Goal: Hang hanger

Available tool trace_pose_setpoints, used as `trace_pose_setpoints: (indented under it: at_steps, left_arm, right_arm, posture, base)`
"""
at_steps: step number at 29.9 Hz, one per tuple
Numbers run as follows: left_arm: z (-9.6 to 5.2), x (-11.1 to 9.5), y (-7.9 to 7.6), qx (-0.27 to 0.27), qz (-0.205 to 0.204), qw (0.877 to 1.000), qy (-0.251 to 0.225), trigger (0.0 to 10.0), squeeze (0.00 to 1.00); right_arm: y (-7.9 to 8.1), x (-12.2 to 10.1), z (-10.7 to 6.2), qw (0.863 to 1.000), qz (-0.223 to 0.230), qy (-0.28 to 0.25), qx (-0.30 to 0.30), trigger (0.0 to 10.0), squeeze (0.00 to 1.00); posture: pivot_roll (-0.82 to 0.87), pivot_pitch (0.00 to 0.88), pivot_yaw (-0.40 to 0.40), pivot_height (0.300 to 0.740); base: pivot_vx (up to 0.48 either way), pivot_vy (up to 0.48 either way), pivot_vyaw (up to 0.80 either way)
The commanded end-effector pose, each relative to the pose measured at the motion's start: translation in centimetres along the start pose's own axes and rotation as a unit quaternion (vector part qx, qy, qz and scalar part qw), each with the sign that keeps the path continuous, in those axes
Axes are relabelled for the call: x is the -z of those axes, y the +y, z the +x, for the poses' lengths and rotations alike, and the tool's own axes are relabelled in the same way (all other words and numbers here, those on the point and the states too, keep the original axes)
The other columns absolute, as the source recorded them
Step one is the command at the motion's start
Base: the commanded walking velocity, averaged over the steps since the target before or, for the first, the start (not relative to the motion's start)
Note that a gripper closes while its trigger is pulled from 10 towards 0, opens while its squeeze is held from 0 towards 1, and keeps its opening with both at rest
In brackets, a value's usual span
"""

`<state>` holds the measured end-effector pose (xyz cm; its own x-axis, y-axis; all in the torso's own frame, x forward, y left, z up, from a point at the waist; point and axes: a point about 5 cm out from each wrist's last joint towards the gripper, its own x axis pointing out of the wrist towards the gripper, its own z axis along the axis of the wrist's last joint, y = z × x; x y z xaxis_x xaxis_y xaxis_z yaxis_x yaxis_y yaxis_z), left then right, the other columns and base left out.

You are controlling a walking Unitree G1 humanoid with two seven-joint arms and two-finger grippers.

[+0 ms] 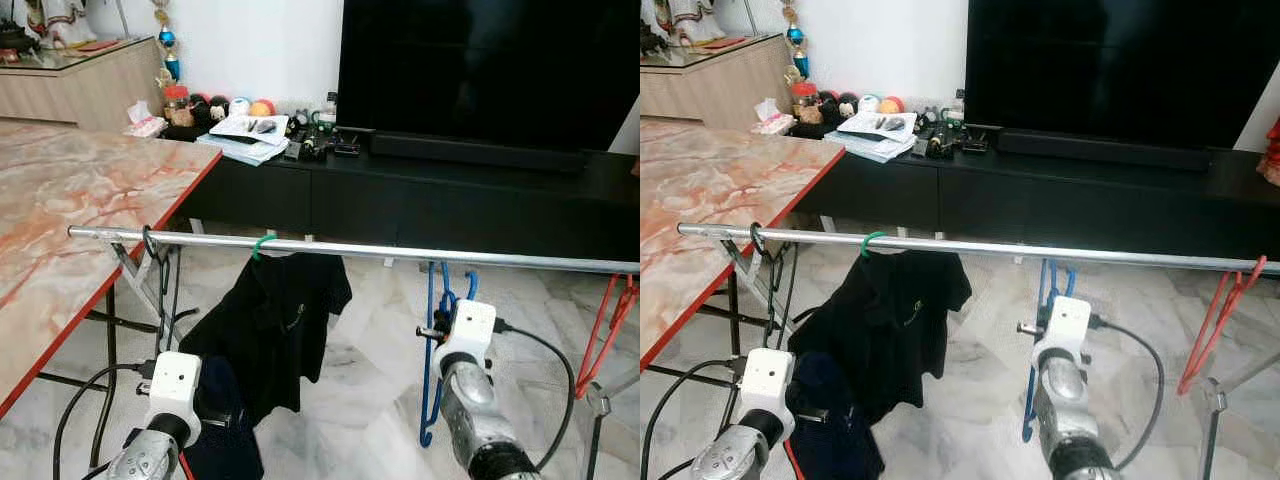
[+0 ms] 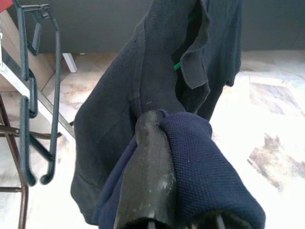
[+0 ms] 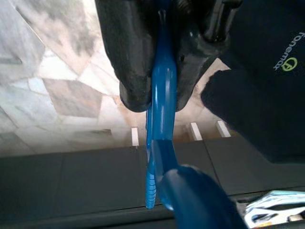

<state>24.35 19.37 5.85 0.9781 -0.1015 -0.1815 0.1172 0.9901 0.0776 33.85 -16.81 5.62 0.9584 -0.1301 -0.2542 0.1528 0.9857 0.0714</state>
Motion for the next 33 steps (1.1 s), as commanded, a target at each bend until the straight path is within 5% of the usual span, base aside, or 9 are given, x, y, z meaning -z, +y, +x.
trace_pose_setpoints:
  at_steps: [1,14,25,33]
  left_arm:
    - [-0.1,-0.8,0.0,0.003,0.012,1.0,-0.016,10.0,0.0]
    - [-0.6,0.0,0.4,-0.01,0.009,1.0,-0.009,10.0,0.0]
    - [-0.4,-0.3,0.0,-0.008,0.005,1.0,-0.017,10.0,0.0]
    - [-0.3,-0.3,-0.2,-0.002,0.006,1.0,-0.02,10.0,0.0]
  right_arm:
    - [0.4,-0.1,0.0,1.0,-0.003,-0.005,-0.008,10.0,0.0]
    - [-1.8,6.4,-4.6,1.0,-0.014,0.022,-0.013,10.0,0.0]
    - [-1.7,5.9,-4.4,1.0,-0.009,0.017,-0.01,10.0,0.0]
    - [-1.1,7.5,-5.5,0.999,-0.016,0.033,-0.022,10.0,0.0]
  posture:
    - [0.18,0.0,0.001,0.74]
    - [0.16,0.003,-0.003,0.74]
    - [0.17,0.0,-0.009,0.74]
    - [0.16,0.0,-0.007,0.74]
  base:
    - [0.0,0.0,0.0]
    - [0.0,0.0,0.0]
    - [0.19,0.0,0.0]
    - [0.283,0.0,0.0]
